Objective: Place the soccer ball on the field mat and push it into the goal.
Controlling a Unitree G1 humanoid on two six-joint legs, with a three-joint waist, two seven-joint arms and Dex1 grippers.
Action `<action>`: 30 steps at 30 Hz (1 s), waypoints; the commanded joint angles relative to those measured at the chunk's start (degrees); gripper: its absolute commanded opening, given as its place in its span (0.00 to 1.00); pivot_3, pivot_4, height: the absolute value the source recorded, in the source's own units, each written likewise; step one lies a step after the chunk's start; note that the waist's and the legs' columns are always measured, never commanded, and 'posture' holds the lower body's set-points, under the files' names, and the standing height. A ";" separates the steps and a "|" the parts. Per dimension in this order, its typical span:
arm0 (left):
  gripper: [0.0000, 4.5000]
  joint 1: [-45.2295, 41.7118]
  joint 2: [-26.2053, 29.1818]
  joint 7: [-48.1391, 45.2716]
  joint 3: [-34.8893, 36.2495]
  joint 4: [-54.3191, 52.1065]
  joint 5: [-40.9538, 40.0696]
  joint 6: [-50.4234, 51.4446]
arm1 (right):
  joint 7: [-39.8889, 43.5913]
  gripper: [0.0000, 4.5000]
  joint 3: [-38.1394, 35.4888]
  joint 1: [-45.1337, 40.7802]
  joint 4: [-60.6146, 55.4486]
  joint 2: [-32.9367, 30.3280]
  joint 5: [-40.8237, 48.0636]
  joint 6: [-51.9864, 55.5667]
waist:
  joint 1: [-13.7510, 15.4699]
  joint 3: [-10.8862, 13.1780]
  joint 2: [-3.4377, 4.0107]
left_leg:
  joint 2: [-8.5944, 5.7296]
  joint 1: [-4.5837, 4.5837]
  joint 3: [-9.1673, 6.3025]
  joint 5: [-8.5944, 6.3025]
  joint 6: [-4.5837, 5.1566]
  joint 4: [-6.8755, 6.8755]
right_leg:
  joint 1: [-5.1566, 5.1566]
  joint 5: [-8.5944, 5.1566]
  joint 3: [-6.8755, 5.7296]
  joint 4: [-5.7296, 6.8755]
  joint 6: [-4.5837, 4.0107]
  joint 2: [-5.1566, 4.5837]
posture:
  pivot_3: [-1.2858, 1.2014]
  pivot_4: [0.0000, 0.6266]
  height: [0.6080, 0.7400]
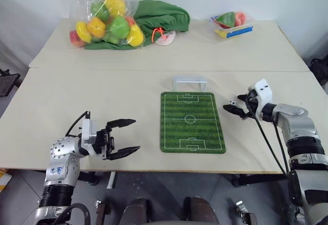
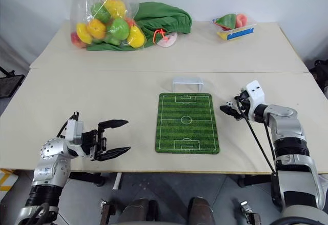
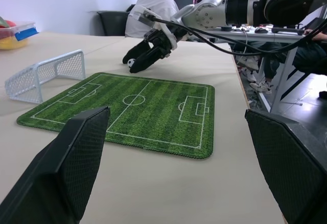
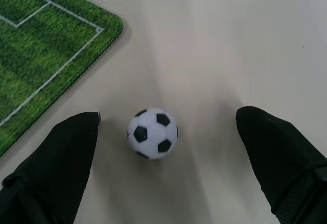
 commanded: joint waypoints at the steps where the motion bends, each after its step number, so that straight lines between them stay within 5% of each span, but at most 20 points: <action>1: 1.00 0.74 0.36 0.26 1.13 -2.84 -1.48 -0.43 | 0.84 0.91 -0.17 0.01 0.28 0.26 -0.57 -1.77 | -0.16 0.00 0.00 | 0.00 0.00 0.00 0.00 0.00 0.00 | 0.00 0.00 0.00 0.00 0.00 0.00 | 0.52 0.24 1.00; 12: 1.00 1.91 1.38 -1.73 1.46 -2.81 -1.96 -0.06 | 0.66 0.19 -2.21 1.66 -4.79 -0.16 0.22 -3.15 | -0.21 0.01 0.01 | 0.06 0.01 0.00 0.00 0.00 0.05 | -0.02 0.00 0.03 0.06 0.00 0.00 | 0.52 0.24 1.00; 23: 1.00 0.10 2.27 -10.25 2.11 4.45 -2.87 -3.23 | 7.44 0.19 2.34 14.26 -49.45 -3.54 9.44 13.75 | 0.00 0.08 0.03 | 0.08 -0.05 -0.03 0.00 0.00 0.09 | -0.15 0.00 0.06 0.20 0.00 0.00 | 0.52 0.24 1.00; 30: 1.00 -1.63 1.62 -11.72 1.72 8.93 -2.76 -6.14 | 13.27 0.19 10.45 14.77 -56.96 -3.91 9.55 14.50 | -0.01 0.14 -0.07 | 0.03 -0.08 -0.01 -0.02 0.03 0.24 | -0.15 0.00 0.08 0.21 0.00 -0.01 | 0.52 0.24 1.00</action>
